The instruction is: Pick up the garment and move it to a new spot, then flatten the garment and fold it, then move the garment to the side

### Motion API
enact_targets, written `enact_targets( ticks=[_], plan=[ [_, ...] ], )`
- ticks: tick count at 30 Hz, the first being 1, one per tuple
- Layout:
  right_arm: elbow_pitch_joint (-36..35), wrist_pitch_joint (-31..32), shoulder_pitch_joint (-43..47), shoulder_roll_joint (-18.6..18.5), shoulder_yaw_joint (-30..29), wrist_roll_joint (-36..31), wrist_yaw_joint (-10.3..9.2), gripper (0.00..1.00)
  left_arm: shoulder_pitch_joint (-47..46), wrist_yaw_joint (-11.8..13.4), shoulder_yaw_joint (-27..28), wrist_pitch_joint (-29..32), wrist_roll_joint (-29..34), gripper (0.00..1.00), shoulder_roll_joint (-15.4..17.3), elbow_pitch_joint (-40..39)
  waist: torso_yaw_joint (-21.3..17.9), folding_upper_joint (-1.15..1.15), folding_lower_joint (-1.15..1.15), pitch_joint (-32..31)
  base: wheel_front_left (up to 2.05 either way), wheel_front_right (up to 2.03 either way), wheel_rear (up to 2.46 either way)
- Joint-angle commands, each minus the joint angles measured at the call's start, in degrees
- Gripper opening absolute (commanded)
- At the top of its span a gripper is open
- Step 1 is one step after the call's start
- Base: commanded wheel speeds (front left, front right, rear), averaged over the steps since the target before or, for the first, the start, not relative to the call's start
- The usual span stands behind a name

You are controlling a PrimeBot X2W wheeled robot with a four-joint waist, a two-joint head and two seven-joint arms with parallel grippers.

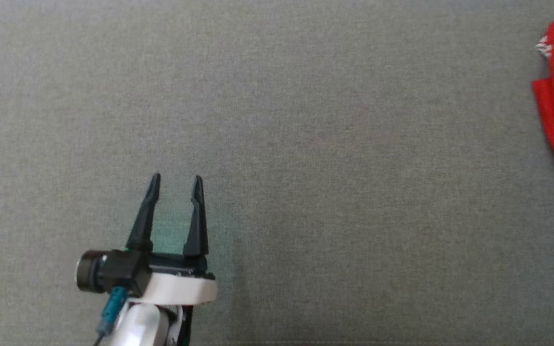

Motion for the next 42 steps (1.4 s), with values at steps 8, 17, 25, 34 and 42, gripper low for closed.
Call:
enact_targets(
  ticks=[8,17,25,34,42],
  plan=[
    [-8.70,-2.91,13.10,16.95,1.26,-1.89,-0.04,1.00,1.49,0.16,3.03,-0.30,-1.35,1.00,-0.10,-2.48,1.10,0.00,-0.02,-10.27,0.00,0.00,0.00],
    [-28.44,-3.57,33.92,28.62,12.94,8.31,-0.04,1.00,7.42,1.41,3.70,-0.30,-1.20,1.00,-0.10,-1.61,1.71,0.00,-0.02,-20.55,0.00,0.00,0.00],
    [-41.06,-3.59,48.36,29.62,20.53,16.03,-0.04,1.00,12.71,2.13,4.01,-0.30,0.22,1.00,-0.10,-3.28,0.15,0.00,-0.02,-24.07,0.00,0.00,0.00],
    [-42.35,-3.59,49.55,29.65,23.05,15.26,-0.04,1.00,14.04,1.61,4.11,-0.30,0.88,1.00,-0.10,-2.89,-0.77,0.00,-0.02,-24.43,0.00,0.00,0.00],
    [-39.52,-2.72,51.96,30.11,21.72,15.61,0.00,0.00,16.62,1.38,1.57,0.00,1.40,0.00,0.02,0.23,-0.98,0.00,-0.02,-24.55,0.00,0.00,0.00]
  ],
)
